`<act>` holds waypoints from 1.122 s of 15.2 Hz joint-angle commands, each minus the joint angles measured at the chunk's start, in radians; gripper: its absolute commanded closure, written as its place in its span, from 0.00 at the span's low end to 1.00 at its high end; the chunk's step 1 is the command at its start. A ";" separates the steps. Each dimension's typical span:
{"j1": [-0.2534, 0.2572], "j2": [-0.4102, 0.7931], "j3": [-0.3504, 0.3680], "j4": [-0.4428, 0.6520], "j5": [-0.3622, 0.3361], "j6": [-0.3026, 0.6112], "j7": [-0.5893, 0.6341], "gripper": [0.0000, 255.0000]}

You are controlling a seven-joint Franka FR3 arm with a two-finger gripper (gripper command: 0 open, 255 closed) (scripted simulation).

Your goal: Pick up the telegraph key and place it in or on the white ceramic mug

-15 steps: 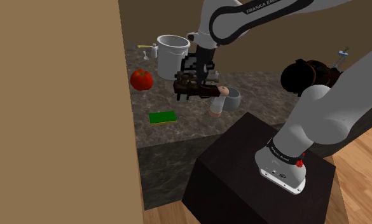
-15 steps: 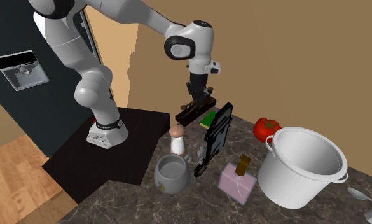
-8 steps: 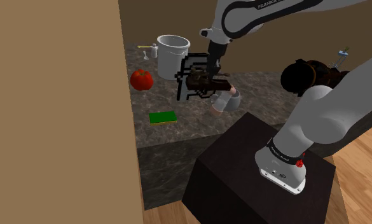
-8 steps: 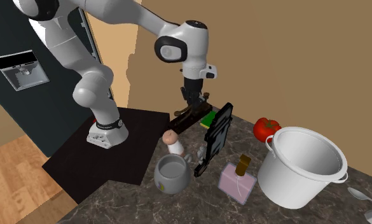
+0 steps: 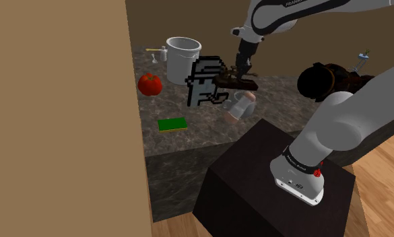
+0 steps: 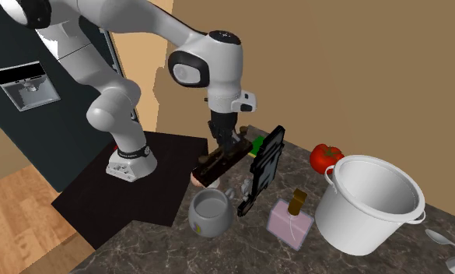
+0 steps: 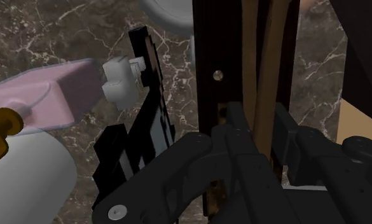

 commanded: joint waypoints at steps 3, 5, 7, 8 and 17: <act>-0.048 -0.012 -0.070 0.011 -0.034 -0.017 -0.099 1.00; -0.069 -0.006 -0.106 0.026 -0.046 -0.023 -0.150 1.00; -0.074 0.003 -0.120 0.022 -0.049 -0.009 -0.165 1.00; -0.074 0.009 -0.122 0.013 -0.048 0.005 -0.166 1.00; -0.067 0.081 -0.147 -0.055 -0.036 0.143 -0.183 1.00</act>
